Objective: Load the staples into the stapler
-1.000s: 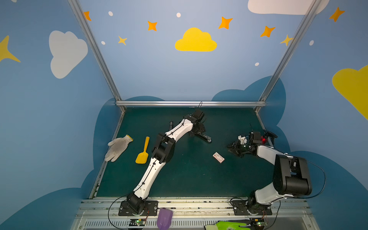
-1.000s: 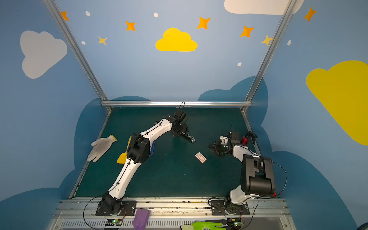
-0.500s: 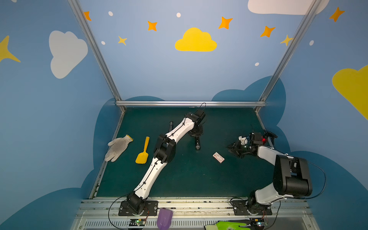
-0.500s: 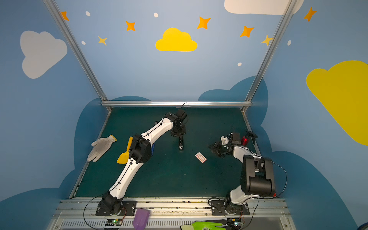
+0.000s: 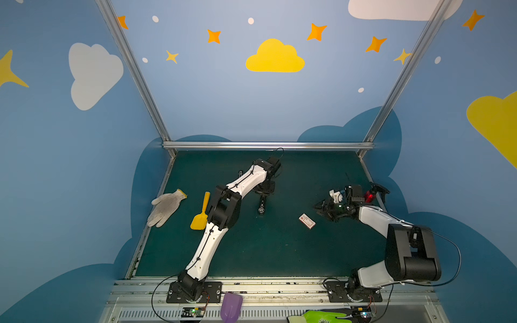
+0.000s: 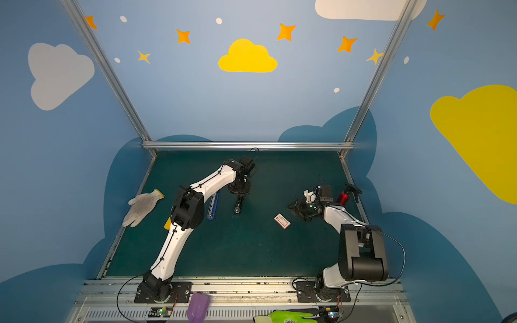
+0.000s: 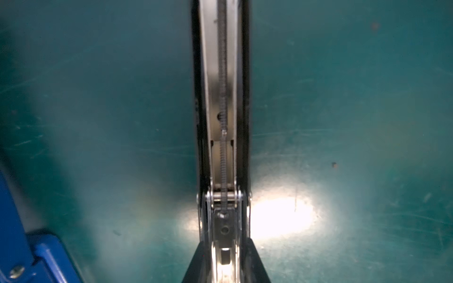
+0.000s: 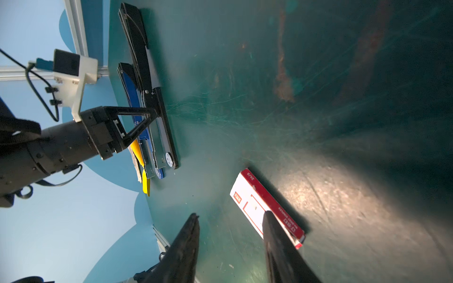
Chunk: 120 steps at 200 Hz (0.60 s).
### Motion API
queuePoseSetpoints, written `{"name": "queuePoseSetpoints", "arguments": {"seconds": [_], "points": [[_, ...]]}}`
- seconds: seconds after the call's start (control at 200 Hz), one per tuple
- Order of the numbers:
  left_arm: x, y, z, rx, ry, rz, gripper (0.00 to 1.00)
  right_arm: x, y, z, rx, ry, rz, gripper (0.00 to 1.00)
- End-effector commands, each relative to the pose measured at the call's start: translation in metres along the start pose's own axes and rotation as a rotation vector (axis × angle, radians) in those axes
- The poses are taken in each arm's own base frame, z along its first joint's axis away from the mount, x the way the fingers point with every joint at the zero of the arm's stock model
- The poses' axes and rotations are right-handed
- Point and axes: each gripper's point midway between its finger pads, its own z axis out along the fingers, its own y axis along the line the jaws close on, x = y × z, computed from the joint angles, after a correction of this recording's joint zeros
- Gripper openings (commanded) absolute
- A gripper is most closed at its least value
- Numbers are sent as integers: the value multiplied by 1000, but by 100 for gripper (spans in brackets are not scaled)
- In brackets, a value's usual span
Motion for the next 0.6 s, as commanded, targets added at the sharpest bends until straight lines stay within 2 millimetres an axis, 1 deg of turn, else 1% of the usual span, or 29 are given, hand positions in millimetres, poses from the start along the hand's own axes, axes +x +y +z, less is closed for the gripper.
{"name": "queuePoseSetpoints", "arguments": {"seconds": [0.0, 0.085, 0.26, 0.401, 0.446, 0.496, 0.536, 0.566, 0.596], "points": [[1, 9, 11, -28, 25, -48, 14, 2, 5, -5, 21, -3, -27, 44], [-3, 1, 15, 2, 32, -79, 14, 4, 7, -4, 24, -1, -32, 44], [-10, -19, 23, 50, 31, -83, 16, 9, 6, -5, 35, 4, -38, 44], [-16, -26, 25, 62, 36, -106, 18, 10, 6, -6, 42, 6, -38, 44], [-15, -25, 23, 56, 36, -105, 22, 10, 5, -6, 54, 4, -43, 44], [-15, -23, 19, 44, 30, -101, 31, 10, 3, -8, 77, -1, -49, 47], [-15, -22, 14, 42, 21, -99, 37, 11, 0, -8, 101, -1, -52, 49], [-15, -21, 9, 44, 13, -99, 39, 11, -2, -9, 113, 0, -55, 50], [-15, -20, 4, 47, 3, -98, 43, 11, -4, -9, 126, 3, -58, 51]]}}
